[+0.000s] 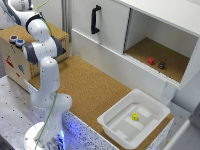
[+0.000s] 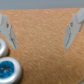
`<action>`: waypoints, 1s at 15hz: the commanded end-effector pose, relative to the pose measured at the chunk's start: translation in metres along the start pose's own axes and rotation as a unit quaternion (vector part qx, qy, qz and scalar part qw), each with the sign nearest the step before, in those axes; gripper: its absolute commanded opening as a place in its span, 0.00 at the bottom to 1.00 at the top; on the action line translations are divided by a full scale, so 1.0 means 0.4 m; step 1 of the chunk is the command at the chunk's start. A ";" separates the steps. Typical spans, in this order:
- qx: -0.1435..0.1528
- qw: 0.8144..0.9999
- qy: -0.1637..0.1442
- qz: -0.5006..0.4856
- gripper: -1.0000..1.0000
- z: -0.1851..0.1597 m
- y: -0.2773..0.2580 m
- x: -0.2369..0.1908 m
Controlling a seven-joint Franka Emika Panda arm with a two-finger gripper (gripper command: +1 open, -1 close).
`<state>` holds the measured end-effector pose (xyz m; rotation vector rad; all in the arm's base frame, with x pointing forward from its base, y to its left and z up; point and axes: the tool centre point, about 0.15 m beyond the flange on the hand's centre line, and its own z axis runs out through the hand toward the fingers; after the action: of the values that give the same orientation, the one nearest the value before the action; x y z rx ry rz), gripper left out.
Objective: Pull the drawer
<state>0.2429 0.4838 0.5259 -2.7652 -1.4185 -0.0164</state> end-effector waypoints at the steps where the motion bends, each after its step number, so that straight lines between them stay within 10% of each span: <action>1: 0.059 0.980 0.172 0.075 1.00 0.088 0.137 -0.324; 6: 0.050 0.968 0.187 0.157 1.00 0.134 0.155 -0.444; 15: 0.068 0.964 0.111 0.234 1.00 0.235 0.269 -0.383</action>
<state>0.2048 0.3042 0.4486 -2.8414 -0.7321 -0.3139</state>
